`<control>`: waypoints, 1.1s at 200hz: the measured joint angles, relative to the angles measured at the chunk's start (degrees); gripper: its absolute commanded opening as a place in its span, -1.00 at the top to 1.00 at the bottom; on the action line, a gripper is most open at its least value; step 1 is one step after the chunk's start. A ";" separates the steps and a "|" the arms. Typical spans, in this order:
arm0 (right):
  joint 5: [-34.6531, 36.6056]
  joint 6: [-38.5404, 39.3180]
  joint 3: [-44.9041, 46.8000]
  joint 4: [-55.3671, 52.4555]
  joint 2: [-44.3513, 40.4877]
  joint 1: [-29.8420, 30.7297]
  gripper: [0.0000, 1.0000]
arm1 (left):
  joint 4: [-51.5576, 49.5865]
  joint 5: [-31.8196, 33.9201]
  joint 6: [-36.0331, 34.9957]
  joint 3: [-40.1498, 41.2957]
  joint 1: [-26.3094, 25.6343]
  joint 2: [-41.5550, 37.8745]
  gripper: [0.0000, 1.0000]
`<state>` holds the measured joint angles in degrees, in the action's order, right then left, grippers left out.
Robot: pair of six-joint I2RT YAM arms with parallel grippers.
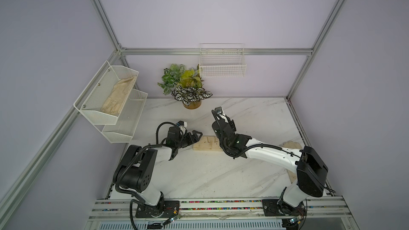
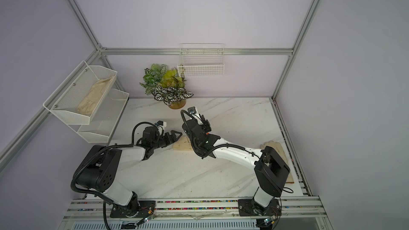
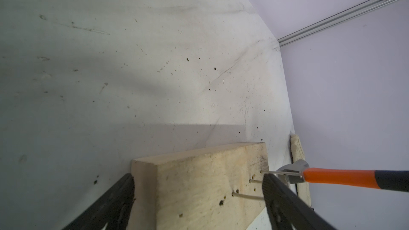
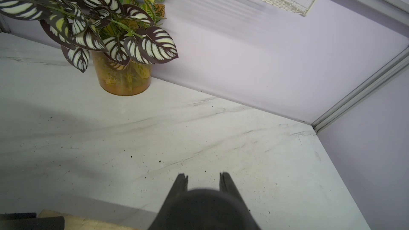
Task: Use a claw hammer to pull out a nail
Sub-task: Remove the nail from the mounting plate.
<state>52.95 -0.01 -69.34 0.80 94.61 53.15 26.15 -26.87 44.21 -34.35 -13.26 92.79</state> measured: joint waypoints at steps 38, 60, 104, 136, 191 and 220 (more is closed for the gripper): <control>0.00 1.62 -0.02 1.33 0.74 0.00 1.00 | 1.03 -1.20 0.68 0.00 0.00 0.00 -0.75; 0.28 2.32 -0.11 2.29 0.96 0.00 1.00 | 1.70 -1.57 1.09 0.00 0.02 0.00 -0.75; 1.68 4.11 -0.70 3.17 1.01 0.02 1.00 | 2.54 -2.01 1.29 0.00 0.02 0.61 -0.75; 3.15 5.97 -0.85 3.98 1.09 0.00 1.00 | 2.95 -2.29 1.49 0.00 0.02 1.05 -0.75; 3.74 6.95 -1.18 4.39 2.78 0.00 1.00 | 2.99 -2.38 1.73 0.00 0.02 1.07 -0.74; 3.80 6.78 -2.51 4.39 4.63 0.00 1.00 | 2.99 -2.58 1.73 0.00 0.09 1.07 -0.74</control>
<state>56.75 6.76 -71.85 5.19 99.24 53.15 29.15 -29.45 45.93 -34.35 -13.17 93.86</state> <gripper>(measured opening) 0.277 0.873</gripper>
